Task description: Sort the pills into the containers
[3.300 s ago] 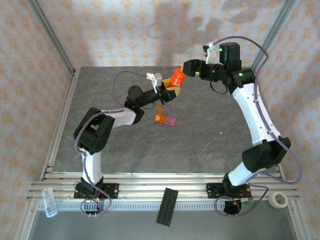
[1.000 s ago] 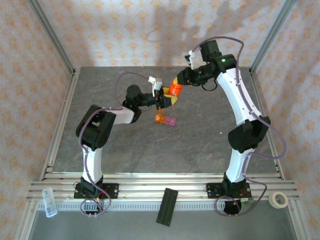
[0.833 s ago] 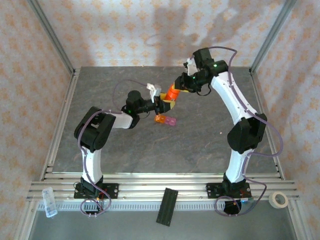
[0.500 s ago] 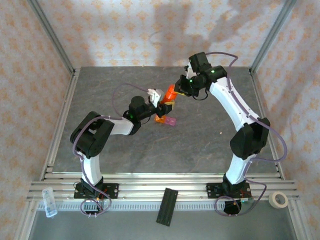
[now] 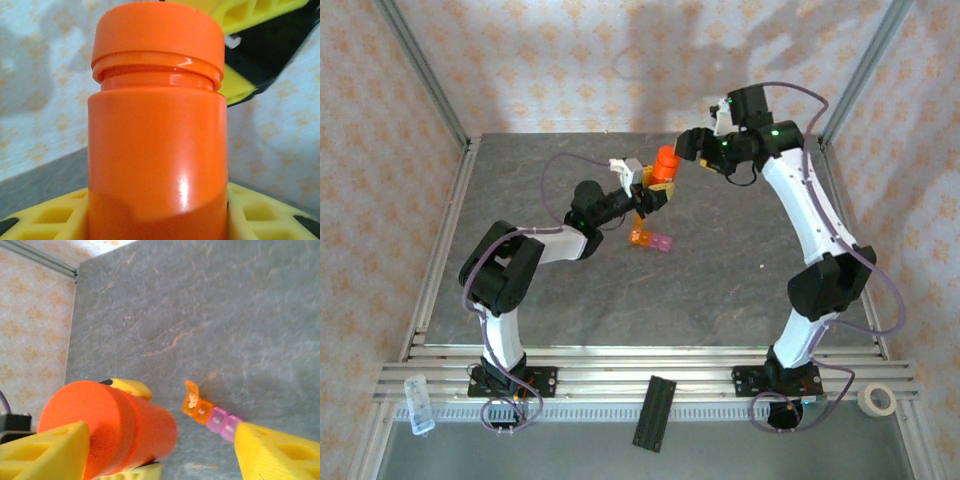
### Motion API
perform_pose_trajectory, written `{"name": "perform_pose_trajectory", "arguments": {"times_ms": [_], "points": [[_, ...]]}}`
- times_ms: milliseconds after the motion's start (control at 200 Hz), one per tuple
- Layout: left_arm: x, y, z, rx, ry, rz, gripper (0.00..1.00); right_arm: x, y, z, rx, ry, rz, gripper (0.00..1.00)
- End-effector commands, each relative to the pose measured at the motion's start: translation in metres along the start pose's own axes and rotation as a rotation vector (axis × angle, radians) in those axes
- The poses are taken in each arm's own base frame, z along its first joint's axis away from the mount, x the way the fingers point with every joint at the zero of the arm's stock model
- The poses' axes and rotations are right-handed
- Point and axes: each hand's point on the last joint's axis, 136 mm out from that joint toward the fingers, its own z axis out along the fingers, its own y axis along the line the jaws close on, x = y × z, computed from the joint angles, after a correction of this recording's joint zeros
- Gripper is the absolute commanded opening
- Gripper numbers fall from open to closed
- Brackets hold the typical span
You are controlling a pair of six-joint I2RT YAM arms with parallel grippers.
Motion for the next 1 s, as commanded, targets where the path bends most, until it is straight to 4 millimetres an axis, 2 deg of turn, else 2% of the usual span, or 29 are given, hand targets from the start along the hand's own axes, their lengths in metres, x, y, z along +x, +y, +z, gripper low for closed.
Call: {"name": "perform_pose_trajectory", "arguments": {"times_ms": [0,55,160,175,235,656,786,991], "points": [[-0.048,-0.03,0.005,0.193,-0.087,-0.034,0.0,-0.011,0.02,-0.03,-0.039,-0.085,-0.257,0.77],[-0.054,-0.036,0.008,0.245,-0.079,-0.079,0.0,-0.015,0.022,-0.033,-0.056,-0.103,-0.287,0.78],[-0.066,-0.045,0.012,0.307,-0.077,-0.13,0.0,-0.019,0.039,-0.038,-0.147,-0.124,-0.314,0.79],[-0.055,-0.04,0.015,0.304,-0.055,-0.173,0.0,-0.019,0.043,-0.039,-0.163,-0.125,-0.315,0.79],[-0.055,-0.04,0.017,0.319,-0.047,-0.201,0.0,-0.018,0.052,-0.039,-0.212,-0.124,-0.319,0.79],[-0.053,-0.045,0.024,0.378,-0.015,-0.273,0.0,-0.007,0.059,-0.036,-0.26,-0.1,-0.333,0.77],[-0.054,-0.047,0.025,0.385,-0.013,-0.276,0.0,-0.003,0.056,-0.031,-0.253,-0.077,-0.333,0.67],[-0.056,-0.048,0.026,0.391,-0.014,-0.274,0.0,-0.001,0.053,-0.027,-0.24,-0.057,-0.33,0.33]]}}
